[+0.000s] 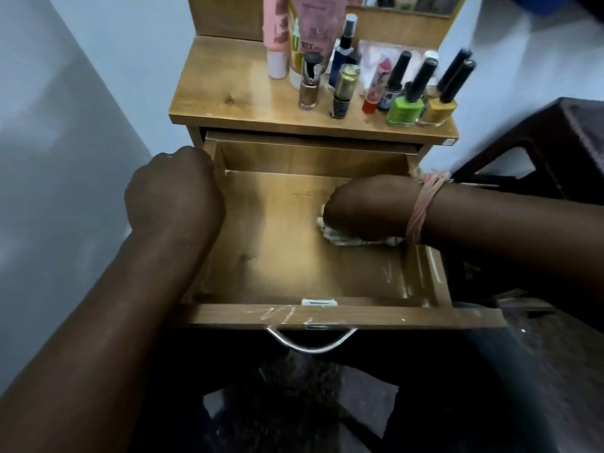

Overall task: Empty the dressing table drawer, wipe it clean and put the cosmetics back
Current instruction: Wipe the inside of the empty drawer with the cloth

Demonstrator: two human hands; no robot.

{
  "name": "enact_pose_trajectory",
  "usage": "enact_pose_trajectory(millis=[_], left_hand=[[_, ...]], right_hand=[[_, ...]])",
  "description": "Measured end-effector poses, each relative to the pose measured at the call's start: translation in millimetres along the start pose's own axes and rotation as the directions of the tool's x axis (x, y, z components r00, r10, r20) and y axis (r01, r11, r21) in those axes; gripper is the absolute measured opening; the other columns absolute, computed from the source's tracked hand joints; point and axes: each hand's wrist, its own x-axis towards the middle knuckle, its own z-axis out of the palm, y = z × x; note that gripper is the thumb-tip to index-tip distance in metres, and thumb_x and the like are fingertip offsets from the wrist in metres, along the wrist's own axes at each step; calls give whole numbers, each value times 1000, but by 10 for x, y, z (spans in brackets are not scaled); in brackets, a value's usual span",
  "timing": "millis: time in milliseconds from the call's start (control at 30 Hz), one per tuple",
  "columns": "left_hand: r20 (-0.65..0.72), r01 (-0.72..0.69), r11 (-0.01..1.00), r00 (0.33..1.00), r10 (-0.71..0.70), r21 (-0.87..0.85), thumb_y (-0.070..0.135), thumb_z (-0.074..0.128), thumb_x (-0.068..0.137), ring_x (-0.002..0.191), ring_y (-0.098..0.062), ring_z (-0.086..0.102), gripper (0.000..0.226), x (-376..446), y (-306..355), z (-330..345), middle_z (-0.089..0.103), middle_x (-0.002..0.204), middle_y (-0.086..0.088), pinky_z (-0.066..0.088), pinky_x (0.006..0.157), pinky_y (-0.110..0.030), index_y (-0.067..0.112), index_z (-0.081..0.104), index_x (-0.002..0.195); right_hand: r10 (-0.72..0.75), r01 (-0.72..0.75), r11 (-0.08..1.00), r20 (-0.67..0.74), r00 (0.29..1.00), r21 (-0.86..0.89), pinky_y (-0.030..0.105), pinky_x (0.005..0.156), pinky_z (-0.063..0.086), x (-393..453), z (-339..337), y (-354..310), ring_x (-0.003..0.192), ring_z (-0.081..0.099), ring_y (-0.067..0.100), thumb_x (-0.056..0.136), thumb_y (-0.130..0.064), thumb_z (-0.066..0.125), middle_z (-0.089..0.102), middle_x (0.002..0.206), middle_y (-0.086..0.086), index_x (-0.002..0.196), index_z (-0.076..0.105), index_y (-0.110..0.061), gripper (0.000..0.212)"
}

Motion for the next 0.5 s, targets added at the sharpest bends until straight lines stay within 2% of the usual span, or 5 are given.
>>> enact_pose_trajectory(millis=[67,167,267,333,500], left_hand=[[10,8,1000,1000,-8,14,-2,56,86,75,-36,55,29,-16,10,3,66,88,-20,38,63,-36,11,76,101],[31,26,1000,999,-26,-13,-1,54,85,84,-41,59,31,8,-30,-25,65,91,-21,39,68,-37,14,76,101],[59,31,999,998,-30,-20,0,56,85,91,-43,61,30,29,-34,-40,67,94,-20,38,69,-36,16,76,102],[44,22,1000,999,-21,-20,-1,56,84,85,-43,60,29,8,-26,-43,66,89,-20,37,67,-36,14,76,98],[31,24,1000,999,-24,14,-4,56,82,81,-46,60,20,-27,7,-47,63,86,-24,41,66,-38,5,72,90]], right_hand=[[109,-108,994,-30,994,30,35,62,49,-49,74,-6,93,69,29,100,-19,54,71,100,8,89,68,-19,18],[31,-34,999,102,994,32,28,62,43,-218,153,-59,67,62,13,98,-17,61,61,75,-6,83,66,-18,16],[24,-17,999,197,980,-37,29,68,52,-313,240,-176,90,66,23,84,-13,76,67,100,0,109,69,-19,27],[101,-114,993,245,964,39,25,65,52,-296,215,-199,86,67,21,88,-11,73,67,100,3,106,69,-14,18],[234,-224,958,-33,972,177,30,68,43,-316,256,-258,68,59,24,94,-15,65,60,83,7,83,63,-14,11]])
